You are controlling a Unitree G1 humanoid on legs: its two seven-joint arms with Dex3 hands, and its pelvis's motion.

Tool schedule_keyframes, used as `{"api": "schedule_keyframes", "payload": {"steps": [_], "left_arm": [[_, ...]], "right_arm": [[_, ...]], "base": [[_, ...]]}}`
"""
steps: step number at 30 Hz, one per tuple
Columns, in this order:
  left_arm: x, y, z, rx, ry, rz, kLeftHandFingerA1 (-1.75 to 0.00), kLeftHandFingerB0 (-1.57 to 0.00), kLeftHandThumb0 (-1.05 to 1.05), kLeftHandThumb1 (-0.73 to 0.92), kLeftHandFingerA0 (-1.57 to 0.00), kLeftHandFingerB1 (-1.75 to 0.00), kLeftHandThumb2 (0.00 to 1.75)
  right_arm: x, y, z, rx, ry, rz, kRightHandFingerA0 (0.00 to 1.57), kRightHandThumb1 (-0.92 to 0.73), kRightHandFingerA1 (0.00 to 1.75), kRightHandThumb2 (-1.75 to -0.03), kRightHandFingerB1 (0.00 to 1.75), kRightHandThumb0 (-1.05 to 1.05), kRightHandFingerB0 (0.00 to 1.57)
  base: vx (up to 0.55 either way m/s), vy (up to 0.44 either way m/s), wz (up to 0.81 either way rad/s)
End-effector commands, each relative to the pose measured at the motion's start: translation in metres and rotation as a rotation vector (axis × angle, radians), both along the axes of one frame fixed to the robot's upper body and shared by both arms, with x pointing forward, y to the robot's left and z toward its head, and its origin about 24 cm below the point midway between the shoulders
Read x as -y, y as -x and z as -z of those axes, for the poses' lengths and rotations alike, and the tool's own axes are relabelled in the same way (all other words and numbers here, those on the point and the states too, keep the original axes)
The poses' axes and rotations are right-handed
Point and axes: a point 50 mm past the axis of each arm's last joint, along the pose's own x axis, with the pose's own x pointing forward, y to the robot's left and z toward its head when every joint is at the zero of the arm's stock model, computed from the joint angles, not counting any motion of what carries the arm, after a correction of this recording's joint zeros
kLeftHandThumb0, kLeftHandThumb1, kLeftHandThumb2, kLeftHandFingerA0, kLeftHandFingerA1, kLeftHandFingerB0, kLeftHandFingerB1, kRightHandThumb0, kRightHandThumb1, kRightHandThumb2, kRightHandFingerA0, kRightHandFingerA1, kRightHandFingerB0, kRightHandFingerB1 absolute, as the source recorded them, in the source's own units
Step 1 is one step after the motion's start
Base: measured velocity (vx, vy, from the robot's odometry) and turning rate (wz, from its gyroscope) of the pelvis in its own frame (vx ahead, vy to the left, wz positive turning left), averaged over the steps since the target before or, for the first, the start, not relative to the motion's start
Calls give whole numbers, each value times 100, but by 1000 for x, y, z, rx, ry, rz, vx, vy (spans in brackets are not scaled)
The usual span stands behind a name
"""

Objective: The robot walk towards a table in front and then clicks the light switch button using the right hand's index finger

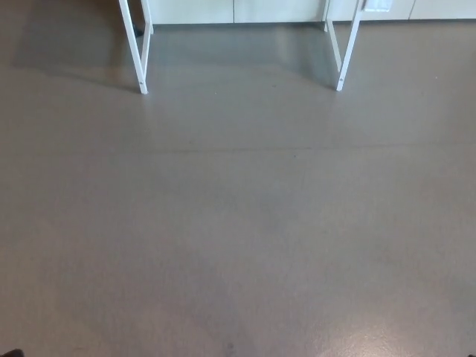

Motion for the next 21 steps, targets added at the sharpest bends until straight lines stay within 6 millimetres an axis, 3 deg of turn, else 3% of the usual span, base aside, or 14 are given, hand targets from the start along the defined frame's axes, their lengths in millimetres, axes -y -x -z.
{"api": "schedule_keyframes", "payload": {"steps": [1, 7, 8, 9, 10, 11, 12, 13, 14, 21], "left_arm": [[-10, 11, -5, 131, 99, -69, -45, -36, -12, 56, -50, -38, 59], [-9, 32, 2, 96, 116, -66, -43, -34, -10, 59, -46, -36, 57], [-9, 35, 2, 96, 121, -65, -59, -21, -8, 45, -37, -51, 90], [-9, 36, 2, 95, 121, -60, -44, -32, -14, 61, -43, -36, 58], [-9, 38, 3, 93, 120, -52, -44, -32, -14, 61, -43, -36, 58], [-9, 40, 3, 90, 119, -47, -43, -31, -13, 58, -43, -36, 58], [-9, 41, 3, 89, 119, -45, -43, -31, -13, 58, -43, -36, 58], [-8, 42, 4, 85, 114, -46, -58, -22, -6, 37, -34, -52, 85], [-8, 42, 4, 83, 116, -46, -43, -32, -9, 55, -43, -36, 55], [-6, 40, 5, 77, 116, -22, -42, -33, -10, 54, -43, -36, 55]], "right_arm": [[0, 20, 6, 64, -202, 104, 44, -54, 48, -61, 43, -20, 33], [2, 47, 13, 19, -192, 104, 43, -55, 46, -56, 40, -17, 35], [2, 51, 14, 12, -194, 104, 42, -52, 49, -62, 43, -23, 33], [2, 53, 15, 9, -199, 105, 32, -38, 59, -86, 52, -13, 20], [2, 56, 16, 4, -205, 106, 32, -38, 59, -86, 52, -13, 20], [3, 59, 17, -1, -206, 110, 40, -57, 45, -56, 38, -15, 31], [3, 61, 17, -3, -207, 112, 40, -57, 45, -56, 38, -15, 31], [3, 64, 18, -5, -206, 127, 42, -56, 49, -61, 43, -18, 35], [3, 66, 19, -6, -207, 131, 43, -57, 49, -61, 43, -18, 34], [5, 73, 17, 1, -181, 127, 49, -57, 53, -62, 46, -20, 35]], "base": [[0, 0, 0], [0, 0, 0], [0, 0, 0], [0, 0, 0], [0, 0, 0], [0, 0, 0], [0, 0, 0], [200, -130, 18], [197, -130, 4], [138, -59, 3]]}}
